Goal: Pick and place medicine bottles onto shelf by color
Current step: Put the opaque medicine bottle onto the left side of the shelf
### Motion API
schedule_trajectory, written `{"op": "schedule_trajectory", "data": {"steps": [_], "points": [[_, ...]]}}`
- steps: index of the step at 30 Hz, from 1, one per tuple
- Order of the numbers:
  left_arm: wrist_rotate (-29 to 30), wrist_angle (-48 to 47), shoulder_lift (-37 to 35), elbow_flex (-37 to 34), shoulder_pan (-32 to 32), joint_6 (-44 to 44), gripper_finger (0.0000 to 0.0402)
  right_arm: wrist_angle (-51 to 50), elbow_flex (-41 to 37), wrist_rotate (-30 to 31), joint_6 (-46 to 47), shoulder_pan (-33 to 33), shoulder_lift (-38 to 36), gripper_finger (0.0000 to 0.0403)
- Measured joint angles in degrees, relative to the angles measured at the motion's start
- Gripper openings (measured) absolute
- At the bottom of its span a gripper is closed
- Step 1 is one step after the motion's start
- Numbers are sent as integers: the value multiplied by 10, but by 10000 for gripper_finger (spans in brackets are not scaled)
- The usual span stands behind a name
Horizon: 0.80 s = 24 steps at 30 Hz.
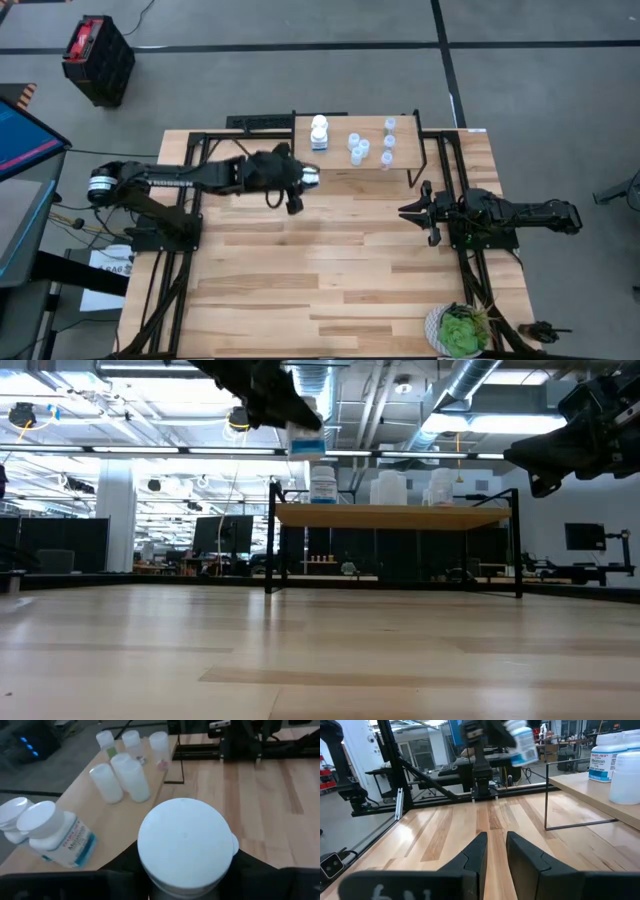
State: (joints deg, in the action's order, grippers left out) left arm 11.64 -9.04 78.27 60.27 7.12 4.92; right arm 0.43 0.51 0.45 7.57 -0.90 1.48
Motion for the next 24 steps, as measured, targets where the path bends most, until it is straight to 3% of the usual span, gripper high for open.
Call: {"op": "schedule_trajectory", "data": {"steps": [9,24], "points": [[-148,52,46,0,99,60,131,0,0,0,0,0,0,97],[-190,82,55,5,146,98,132,0,0,0,0,0,0,97]]}}
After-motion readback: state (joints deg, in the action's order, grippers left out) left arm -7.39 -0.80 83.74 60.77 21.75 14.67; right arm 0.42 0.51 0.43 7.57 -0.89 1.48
